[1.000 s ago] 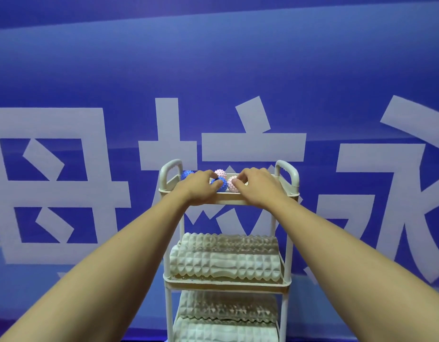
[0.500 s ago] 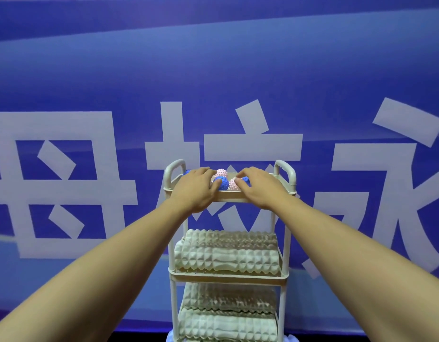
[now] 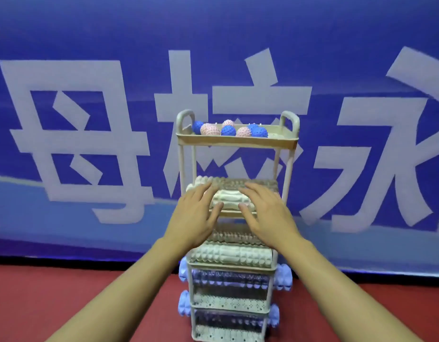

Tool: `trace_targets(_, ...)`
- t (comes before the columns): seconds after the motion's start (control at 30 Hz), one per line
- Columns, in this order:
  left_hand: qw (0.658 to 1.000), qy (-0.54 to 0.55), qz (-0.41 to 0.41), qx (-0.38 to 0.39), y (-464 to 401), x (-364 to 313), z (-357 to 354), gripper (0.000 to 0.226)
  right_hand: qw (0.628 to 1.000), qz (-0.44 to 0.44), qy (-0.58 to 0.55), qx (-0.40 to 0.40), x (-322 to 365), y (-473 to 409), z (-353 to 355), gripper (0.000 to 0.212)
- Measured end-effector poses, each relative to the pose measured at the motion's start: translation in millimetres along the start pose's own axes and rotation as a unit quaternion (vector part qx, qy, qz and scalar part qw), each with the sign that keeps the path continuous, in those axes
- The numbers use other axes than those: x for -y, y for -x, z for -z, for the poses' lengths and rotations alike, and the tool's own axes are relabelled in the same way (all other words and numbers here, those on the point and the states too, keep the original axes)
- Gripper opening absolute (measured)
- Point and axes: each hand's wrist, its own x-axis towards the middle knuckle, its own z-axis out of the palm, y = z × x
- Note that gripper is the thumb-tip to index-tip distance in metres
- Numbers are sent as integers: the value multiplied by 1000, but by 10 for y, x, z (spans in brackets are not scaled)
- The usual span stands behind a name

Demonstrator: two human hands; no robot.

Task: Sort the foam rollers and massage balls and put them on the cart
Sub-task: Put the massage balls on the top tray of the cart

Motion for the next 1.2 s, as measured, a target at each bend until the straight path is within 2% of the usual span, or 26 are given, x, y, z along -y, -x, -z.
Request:
trace_targets(0.2,989,-7,66,136,1271,109,-973,56,986,-63,2,154,-87,1263,-944,48)
trace_targets(0.4,955,8,120,270,2338,173,-1994,56,948,-129,-22,290,-148,2465,-1828,52)
trace_targets(0.53,913,20,175,368,2966,231,-2607,56,897,-243,-56,365,-140,3297,-2376,52)
trace_targets(0.7,839,65,254,476,3562,293,-3368,55,807,-369,-74,455,-198,4170,-3000,57)
trace_targets(0.83,794,115,323,502,3940,334,-3992,51,757,-427,-82,488,-362,4516,-3447,60)
trace_targets(1.0,741,160,414,505,4429,423,-4694,54,748,-460,-105,467,-516,4809,-3982,60)
trace_targets(1.07,735,166,438,490,4595,459,-4883,56,745,-473,-123,453,-582,4892,-4182,61)
trace_targets(1.2,747,158,446,467,4809,500,-5173,56,743,-493,-134,432,-704,5037,-4517,62)
